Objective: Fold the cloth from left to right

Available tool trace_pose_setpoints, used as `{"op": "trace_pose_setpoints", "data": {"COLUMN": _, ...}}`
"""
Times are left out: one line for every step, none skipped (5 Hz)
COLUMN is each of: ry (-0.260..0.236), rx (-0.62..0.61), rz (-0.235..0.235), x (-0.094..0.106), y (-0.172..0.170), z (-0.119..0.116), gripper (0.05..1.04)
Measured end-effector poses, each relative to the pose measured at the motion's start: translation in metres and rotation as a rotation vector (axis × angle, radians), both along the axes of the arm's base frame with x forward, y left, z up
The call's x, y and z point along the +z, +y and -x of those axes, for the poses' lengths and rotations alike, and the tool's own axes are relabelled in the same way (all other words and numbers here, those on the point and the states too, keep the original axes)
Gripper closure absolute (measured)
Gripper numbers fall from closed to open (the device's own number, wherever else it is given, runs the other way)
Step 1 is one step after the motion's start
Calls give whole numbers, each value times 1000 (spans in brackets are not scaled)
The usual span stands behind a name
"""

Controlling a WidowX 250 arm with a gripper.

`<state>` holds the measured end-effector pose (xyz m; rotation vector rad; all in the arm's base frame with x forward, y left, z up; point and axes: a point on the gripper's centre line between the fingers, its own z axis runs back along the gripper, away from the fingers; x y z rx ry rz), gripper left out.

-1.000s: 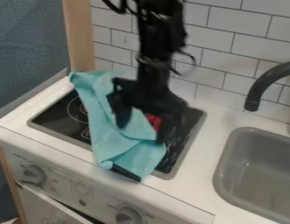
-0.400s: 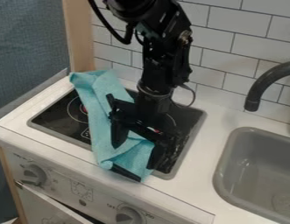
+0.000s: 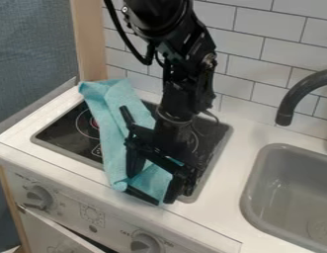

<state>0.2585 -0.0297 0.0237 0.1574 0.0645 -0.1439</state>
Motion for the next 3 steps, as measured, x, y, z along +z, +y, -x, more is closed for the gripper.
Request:
{"op": "trace_pose_setpoints", "data": {"ry": 23, "rx": 0, "rz": 4, "x": -9, "y": -1, "z": 2, "gripper": 84}}
{"op": "trace_pose_setpoints", "data": {"ry": 66, "rx": 4, "rz": -14, "x": -23, "y": 0, "z": 4, "gripper": 83}}
{"op": "trace_pose_setpoints", "data": {"ry": 76, "rx": -1, "rz": -9, "x": -25, "y": -2, "z": 0, "gripper": 128}}
